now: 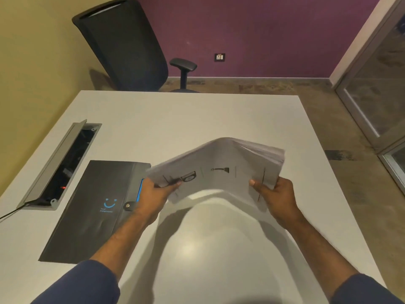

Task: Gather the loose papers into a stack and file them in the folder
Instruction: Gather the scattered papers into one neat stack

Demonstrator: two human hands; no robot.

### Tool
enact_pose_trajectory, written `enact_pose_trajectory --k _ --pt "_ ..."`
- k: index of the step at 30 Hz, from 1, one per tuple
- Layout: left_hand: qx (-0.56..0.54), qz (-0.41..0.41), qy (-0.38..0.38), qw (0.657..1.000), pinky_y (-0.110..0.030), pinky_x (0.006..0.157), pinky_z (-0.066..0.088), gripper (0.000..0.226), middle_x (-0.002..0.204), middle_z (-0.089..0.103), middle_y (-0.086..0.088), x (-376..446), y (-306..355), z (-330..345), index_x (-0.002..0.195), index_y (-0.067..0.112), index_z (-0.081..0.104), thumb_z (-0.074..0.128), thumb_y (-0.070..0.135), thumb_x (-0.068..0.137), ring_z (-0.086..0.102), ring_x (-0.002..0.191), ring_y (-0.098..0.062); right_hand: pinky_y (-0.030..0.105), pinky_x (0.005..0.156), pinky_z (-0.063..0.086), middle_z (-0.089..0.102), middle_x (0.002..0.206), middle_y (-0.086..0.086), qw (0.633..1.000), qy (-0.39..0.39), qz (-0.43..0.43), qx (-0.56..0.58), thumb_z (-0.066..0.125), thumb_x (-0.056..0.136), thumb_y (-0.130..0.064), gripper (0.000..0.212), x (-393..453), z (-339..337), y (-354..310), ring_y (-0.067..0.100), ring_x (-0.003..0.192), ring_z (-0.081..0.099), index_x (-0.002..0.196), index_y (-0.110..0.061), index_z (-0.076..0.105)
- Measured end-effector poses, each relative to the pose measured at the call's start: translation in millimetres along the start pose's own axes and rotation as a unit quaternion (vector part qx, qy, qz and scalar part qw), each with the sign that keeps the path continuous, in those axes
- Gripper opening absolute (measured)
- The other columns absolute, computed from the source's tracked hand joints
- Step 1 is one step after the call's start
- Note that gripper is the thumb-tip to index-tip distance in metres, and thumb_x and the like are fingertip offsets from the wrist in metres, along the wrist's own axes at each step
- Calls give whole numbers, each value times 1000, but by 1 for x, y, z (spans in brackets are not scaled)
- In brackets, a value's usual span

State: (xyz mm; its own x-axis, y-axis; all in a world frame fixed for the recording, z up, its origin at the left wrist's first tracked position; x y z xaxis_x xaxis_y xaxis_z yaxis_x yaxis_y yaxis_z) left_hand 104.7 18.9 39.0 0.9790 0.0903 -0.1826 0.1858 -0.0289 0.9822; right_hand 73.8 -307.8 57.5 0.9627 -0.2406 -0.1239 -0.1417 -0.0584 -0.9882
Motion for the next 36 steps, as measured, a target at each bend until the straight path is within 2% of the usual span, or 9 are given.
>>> enact_pose_trajectory --k 3,6,8,12,16,22,28,31,36 --pt "15 25 3 1000 -23 81 57 24 94 80 6 -1 2 1 94 31 79 85 21 73 74 91 -11 17 62 55 78 82 -10 1000 -1 -8 18 81 76 -16 14 -4 -2 7 6 76 73 78 -29 78" --pt "31 -3 -1 1000 -40 89 59 27 96 80 -2 -3 -7 5 97 16 78 87 10 72 75 94 -20 28 72 59 78 89 -1 999 2 40 -19 83 73 -10 21 -9 -3 28 17 84 74 89 -22 75" --pt "4 -6 2 1000 -39 91 58 35 99 79 -3 -7 -4 10 101 15 77 88 8 69 73 99 -25 29 71 60 78 88 -2 999 10 53 -5 86 69 -11 26 -12 -4 34 18 85 74 89 -22 75" --pt "-60 52 47 996 -20 80 53 40 90 76 6 -12 15 19 102 23 75 90 26 65 68 93 -9 22 68 57 77 96 -3 998 14 -15 60 87 65 -28 37 -13 -4 14 12 86 72 99 -24 74" --pt "-62 69 86 992 -22 83 46 36 85 74 15 -17 28 33 96 25 74 84 43 67 65 88 2 15 72 52 76 90 -8 989 95 -56 99 75 71 -47 34 -13 5 -4 6 85 68 92 -20 75" --pt "-55 63 61 995 -16 80 54 58 98 72 9 -13 26 42 107 24 71 91 41 55 67 97 -4 8 67 49 76 78 -15 981 145 -50 120 73 84 -25 8 -13 15 -5 -3 76 68 77 -27 77" --pt "34 68 80 994 -29 83 57 29 89 76 8 -6 21 43 94 20 76 88 10 69 70 91 -12 25 75 54 76 83 -8 986 141 -50 73 78 80 -24 2 -14 18 -5 9 81 70 80 -25 77" --pt "13 52 103 993 -25 72 55 16 81 77 7 -4 21 37 78 22 78 88 13 69 72 82 -13 26 75 53 76 84 -13 988 138 -66 31 78 79 -14 16 -15 16 -5 8 82 70 81 -29 75" --pt "-113 -14 82 990 -26 62 55 19 84 76 -2 -8 18 33 81 22 75 89 16 68 71 75 -18 14 78 52 76 89 -14 983 135 -121 25 73 82 -8 24 -19 19 -8 6 87 71 86 -32 76"
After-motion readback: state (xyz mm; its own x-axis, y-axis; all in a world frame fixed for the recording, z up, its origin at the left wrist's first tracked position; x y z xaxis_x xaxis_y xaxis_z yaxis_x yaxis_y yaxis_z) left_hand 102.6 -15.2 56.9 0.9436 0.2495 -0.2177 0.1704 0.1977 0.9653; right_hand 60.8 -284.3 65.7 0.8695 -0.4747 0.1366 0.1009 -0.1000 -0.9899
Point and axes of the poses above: each hand's wrist, its own x-axis towards the middle knuckle, its own z-axis out of the palm, y = z × x, the point moved 4 cm from there along x, towards the middle knuckle
